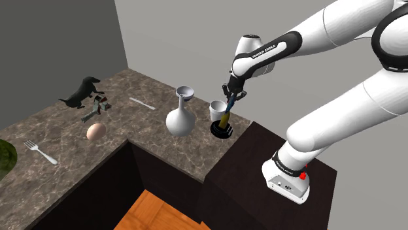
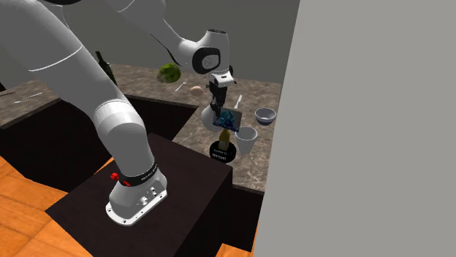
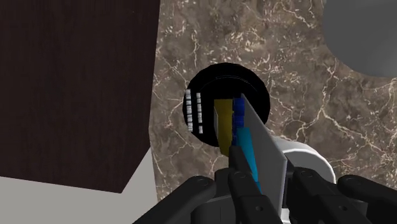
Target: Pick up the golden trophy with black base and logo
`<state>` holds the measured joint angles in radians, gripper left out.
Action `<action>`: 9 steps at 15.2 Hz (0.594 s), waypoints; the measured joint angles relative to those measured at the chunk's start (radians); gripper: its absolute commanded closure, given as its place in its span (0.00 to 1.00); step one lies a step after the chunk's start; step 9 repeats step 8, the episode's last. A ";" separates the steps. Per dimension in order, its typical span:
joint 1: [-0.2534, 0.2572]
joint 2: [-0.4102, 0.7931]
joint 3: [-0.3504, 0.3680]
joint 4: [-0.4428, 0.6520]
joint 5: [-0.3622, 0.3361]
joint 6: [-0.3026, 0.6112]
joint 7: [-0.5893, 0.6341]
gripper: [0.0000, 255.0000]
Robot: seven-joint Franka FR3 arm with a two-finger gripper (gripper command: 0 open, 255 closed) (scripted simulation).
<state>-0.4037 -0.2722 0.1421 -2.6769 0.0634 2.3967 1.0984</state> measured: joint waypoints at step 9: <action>0.002 -0.073 -0.006 0.049 0.003 -0.122 -0.004 1.00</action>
